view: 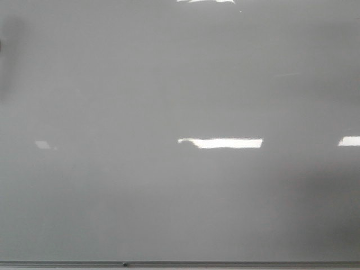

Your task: Write number 5 on whiteboard

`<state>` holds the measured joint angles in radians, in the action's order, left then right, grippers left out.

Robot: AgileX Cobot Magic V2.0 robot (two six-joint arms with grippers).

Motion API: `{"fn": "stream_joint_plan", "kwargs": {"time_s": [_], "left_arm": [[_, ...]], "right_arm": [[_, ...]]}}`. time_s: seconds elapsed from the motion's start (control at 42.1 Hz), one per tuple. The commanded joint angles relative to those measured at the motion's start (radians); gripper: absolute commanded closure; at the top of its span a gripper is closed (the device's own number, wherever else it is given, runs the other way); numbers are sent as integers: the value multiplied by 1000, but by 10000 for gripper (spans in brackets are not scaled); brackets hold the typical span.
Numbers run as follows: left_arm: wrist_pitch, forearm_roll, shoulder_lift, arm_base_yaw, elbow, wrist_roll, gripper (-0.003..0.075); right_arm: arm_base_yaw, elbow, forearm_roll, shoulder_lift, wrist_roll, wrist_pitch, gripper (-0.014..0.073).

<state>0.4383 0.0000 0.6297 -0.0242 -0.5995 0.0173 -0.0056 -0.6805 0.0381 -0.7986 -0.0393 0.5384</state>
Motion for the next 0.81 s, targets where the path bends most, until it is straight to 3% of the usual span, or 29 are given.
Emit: {"fn": "stream_joint_plan", "kwargs": {"time_s": [0.0, 0.095, 0.142, 0.356, 0.783], "left_arm": [[-82, 0, 31, -8, -27, -1, 358], [-55, 0, 61, -8, -48, -1, 213], [-23, 0, 84, -14, -71, 12, 193], [16, 0, 206, -66, -150, 27, 197], [-38, -25, 533, -67, -312, 24, 210]], "right_arm": [[-4, -32, -3, 2, -13, -78, 151], [-4, -32, -3, 2, -13, -74, 10], [-3, -33, -2, 2, -13, -66, -22], [31, -34, -1, 2, -13, -61, -17], [45, -34, -1, 2, -13, -64, -17]]}}
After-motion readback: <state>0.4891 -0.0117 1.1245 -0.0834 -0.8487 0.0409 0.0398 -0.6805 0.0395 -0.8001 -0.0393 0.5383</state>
